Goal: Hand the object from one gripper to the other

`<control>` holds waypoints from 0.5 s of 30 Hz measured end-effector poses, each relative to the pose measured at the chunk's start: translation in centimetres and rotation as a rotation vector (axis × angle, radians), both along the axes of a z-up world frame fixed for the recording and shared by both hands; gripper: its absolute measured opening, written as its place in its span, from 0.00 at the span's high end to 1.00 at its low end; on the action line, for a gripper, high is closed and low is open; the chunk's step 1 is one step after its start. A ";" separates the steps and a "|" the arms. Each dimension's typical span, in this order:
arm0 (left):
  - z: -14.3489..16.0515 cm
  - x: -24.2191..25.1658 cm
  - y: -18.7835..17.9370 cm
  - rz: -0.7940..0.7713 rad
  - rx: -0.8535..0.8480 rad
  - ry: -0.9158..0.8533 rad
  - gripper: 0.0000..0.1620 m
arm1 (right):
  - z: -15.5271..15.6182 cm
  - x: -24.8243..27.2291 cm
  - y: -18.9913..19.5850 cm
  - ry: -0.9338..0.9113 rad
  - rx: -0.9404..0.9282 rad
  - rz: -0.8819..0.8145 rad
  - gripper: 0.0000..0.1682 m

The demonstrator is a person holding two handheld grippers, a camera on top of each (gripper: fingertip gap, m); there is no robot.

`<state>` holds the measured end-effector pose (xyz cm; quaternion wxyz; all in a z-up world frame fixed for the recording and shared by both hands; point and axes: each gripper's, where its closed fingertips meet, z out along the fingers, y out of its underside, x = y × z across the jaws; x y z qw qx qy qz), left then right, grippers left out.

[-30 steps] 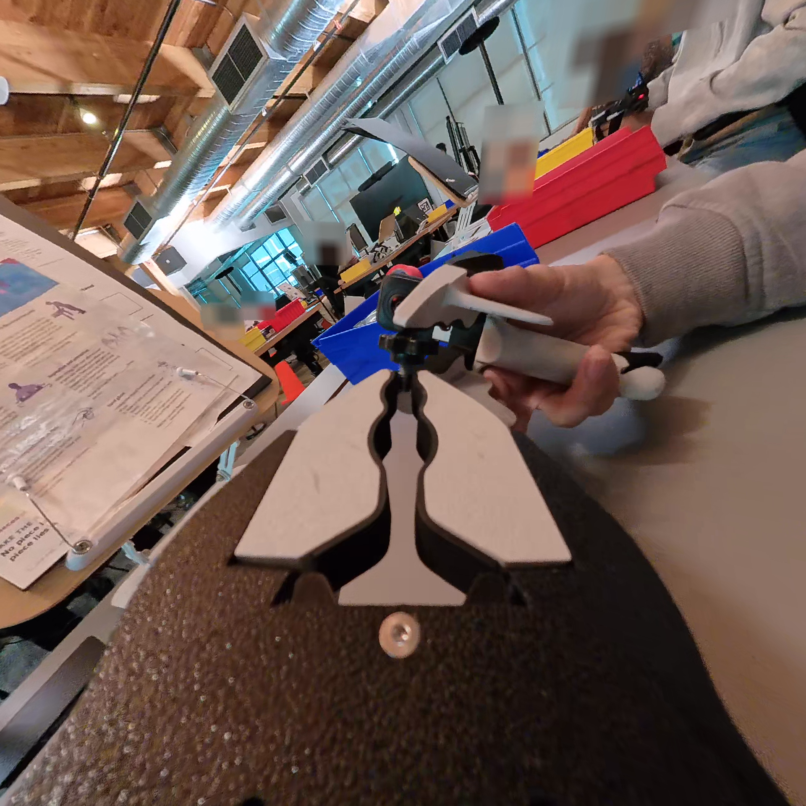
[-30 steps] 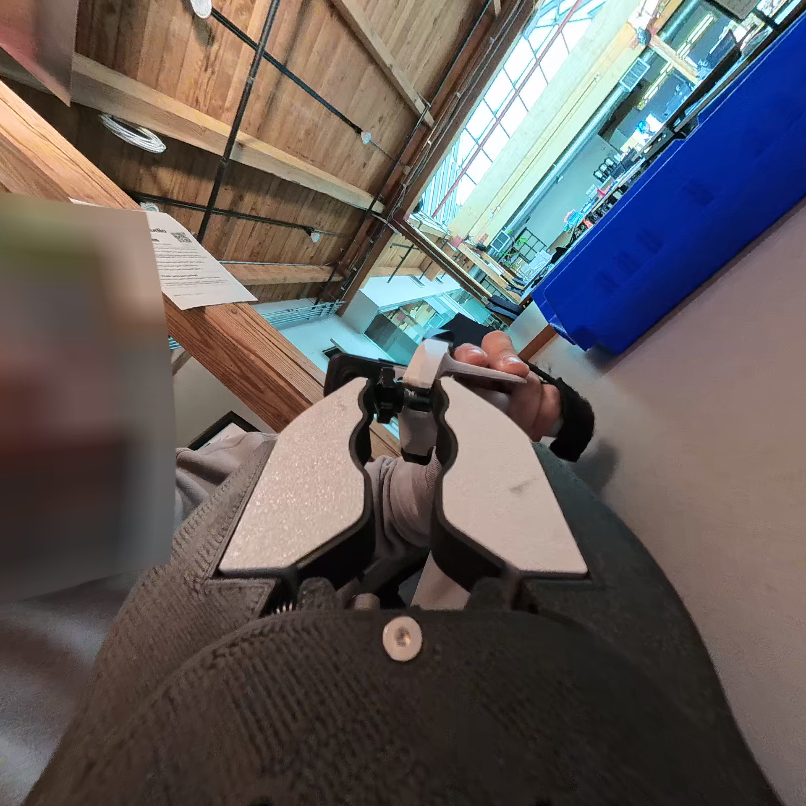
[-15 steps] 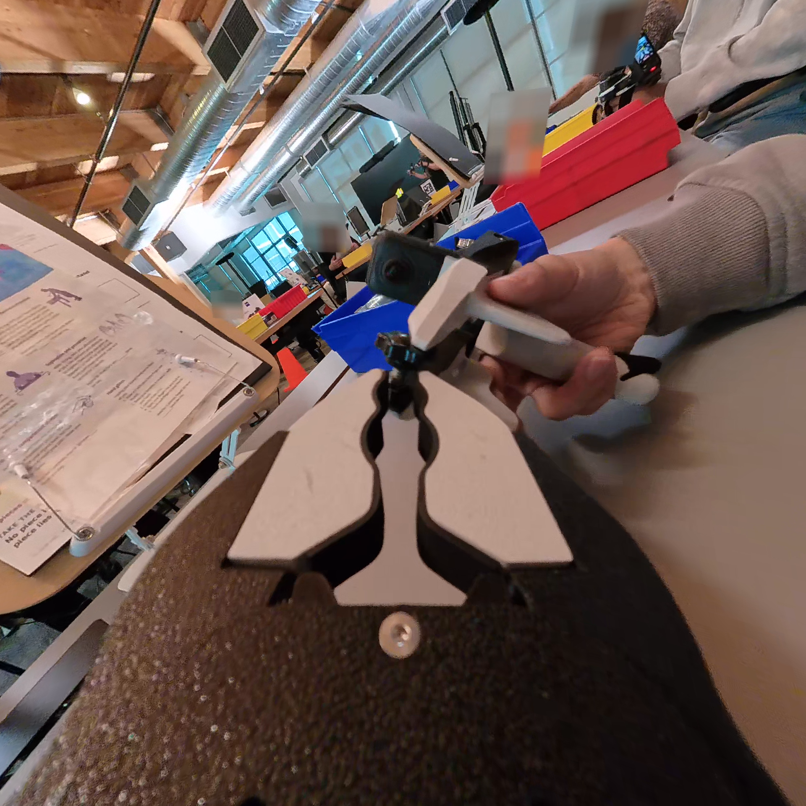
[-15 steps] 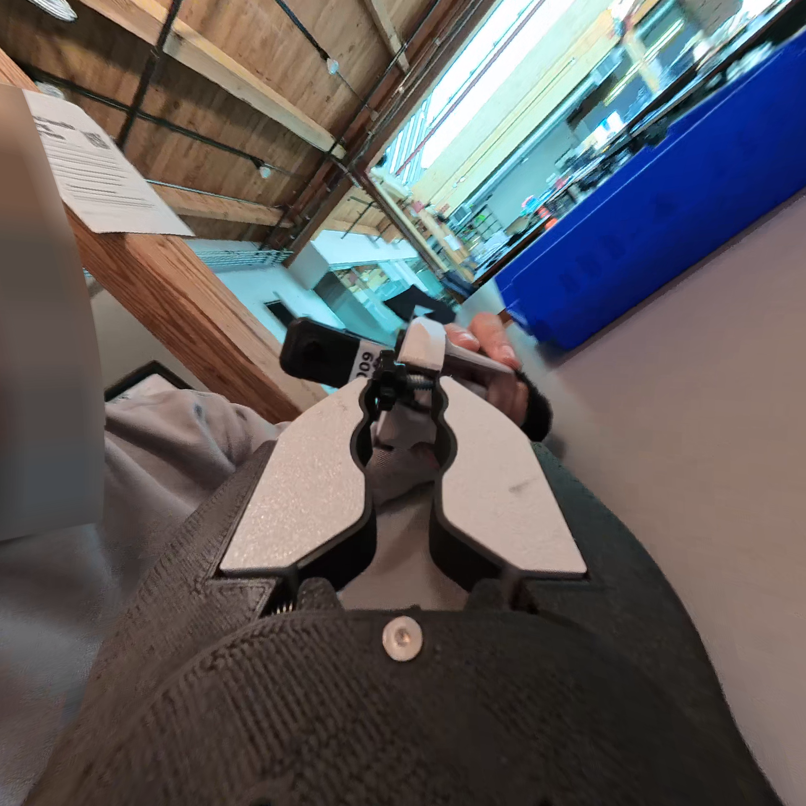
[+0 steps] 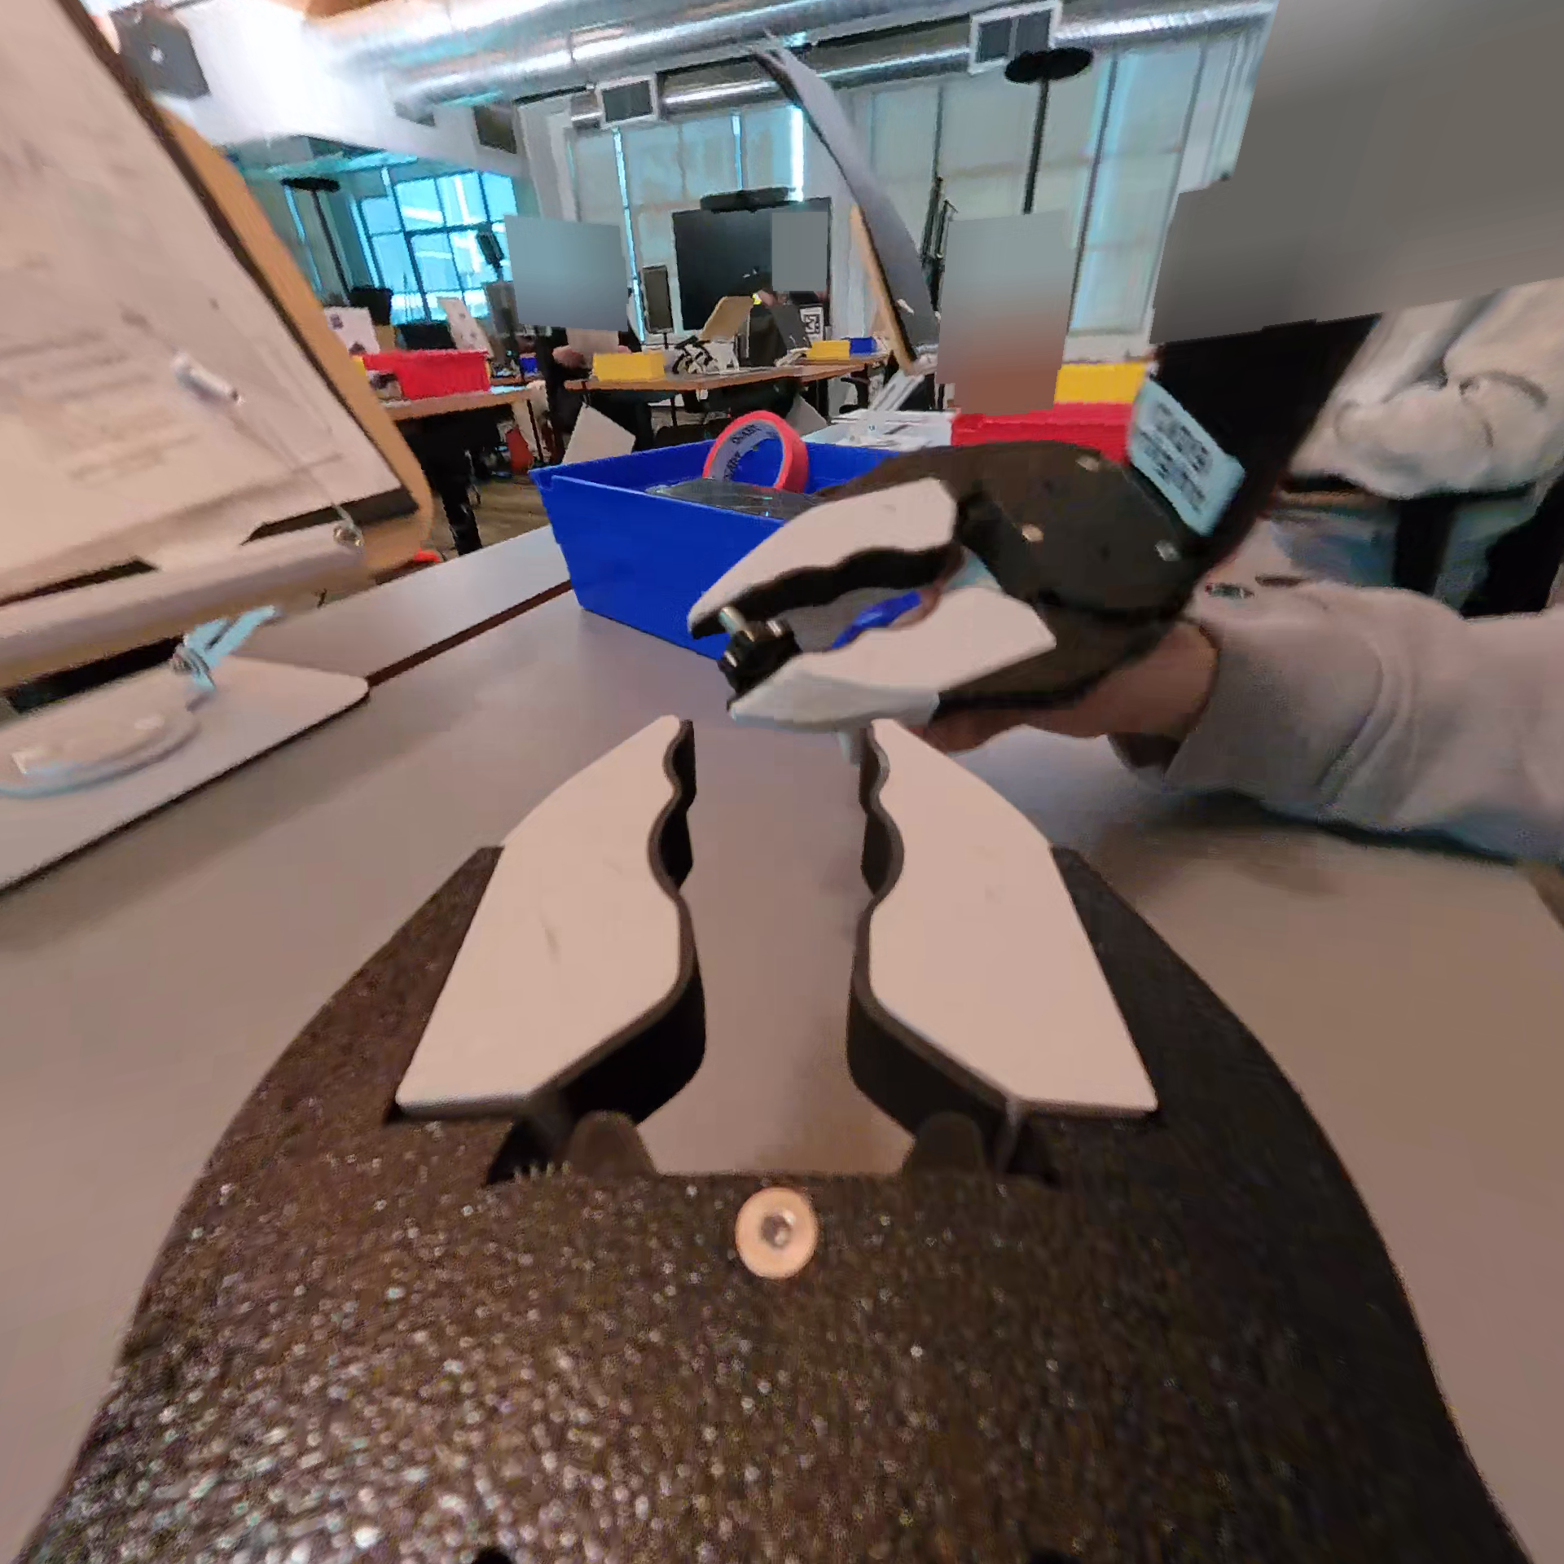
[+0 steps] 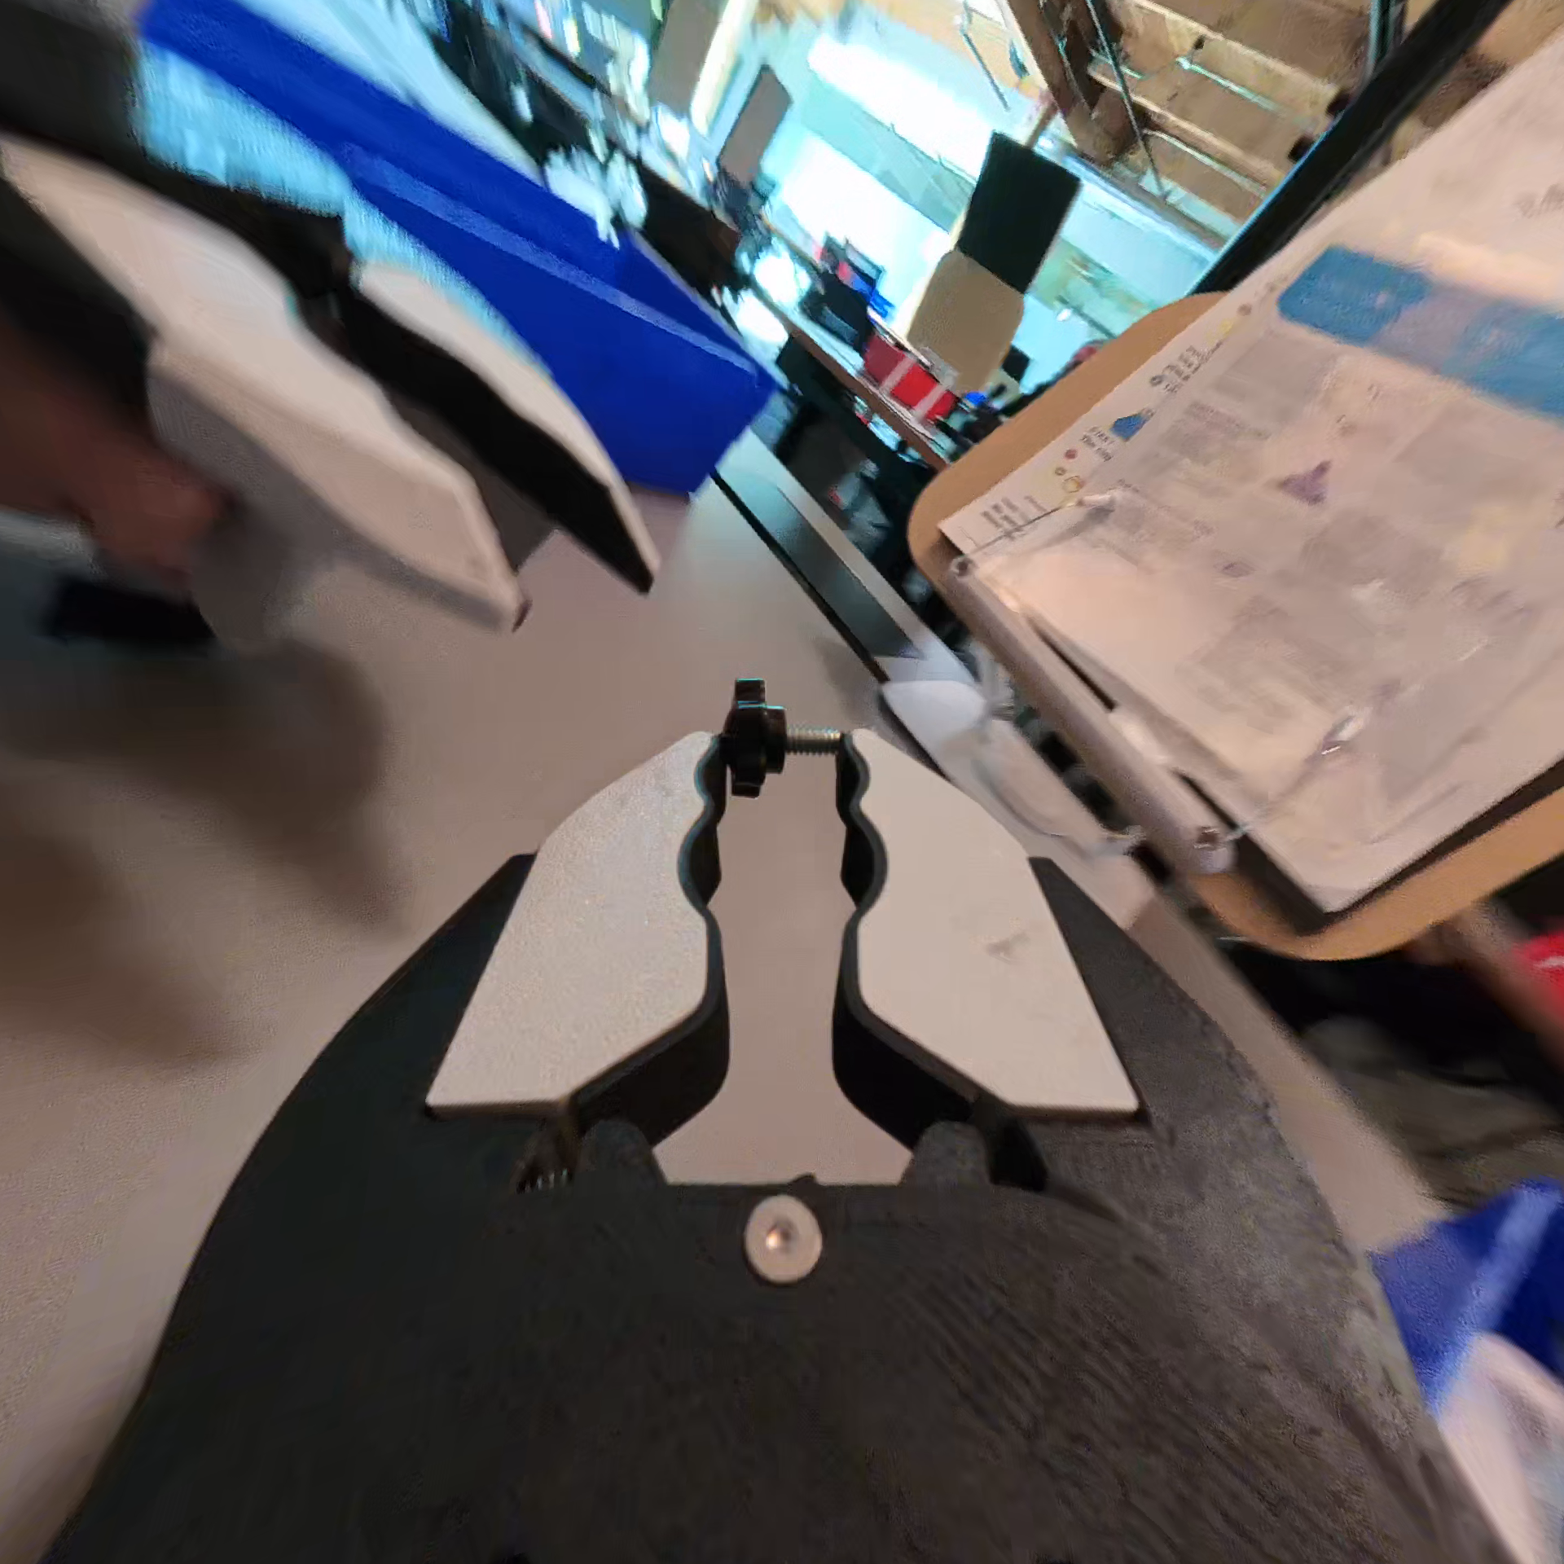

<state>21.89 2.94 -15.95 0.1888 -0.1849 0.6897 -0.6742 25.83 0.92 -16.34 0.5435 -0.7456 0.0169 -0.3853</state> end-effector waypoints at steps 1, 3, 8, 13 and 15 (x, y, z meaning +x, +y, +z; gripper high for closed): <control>0.0 0.2 0.2 0.012 -0.022 0.034 0.78 | -0.5 0.0 0.1 -0.073 -0.084 -0.033 0.85; -0.3 0.7 0.4 0.029 -0.050 0.104 0.79 | -1.2 -0.1 0.5 -0.184 -0.214 -0.072 0.85; -1.2 0.6 -0.1 -0.015 -0.078 0.237 0.77 | -1.2 -1.8 2.2 -0.392 -0.311 -0.039 0.85; -1.3 0.0 -0.6 -0.085 -0.099 0.294 0.76 | -0.4 -3.2 2.9 -0.565 -0.336 0.002 0.85; -1.5 -0.5 -0.9 -0.119 -0.082 0.297 0.78 | -0.2 -3.3 2.9 -0.570 -0.328 0.007 0.85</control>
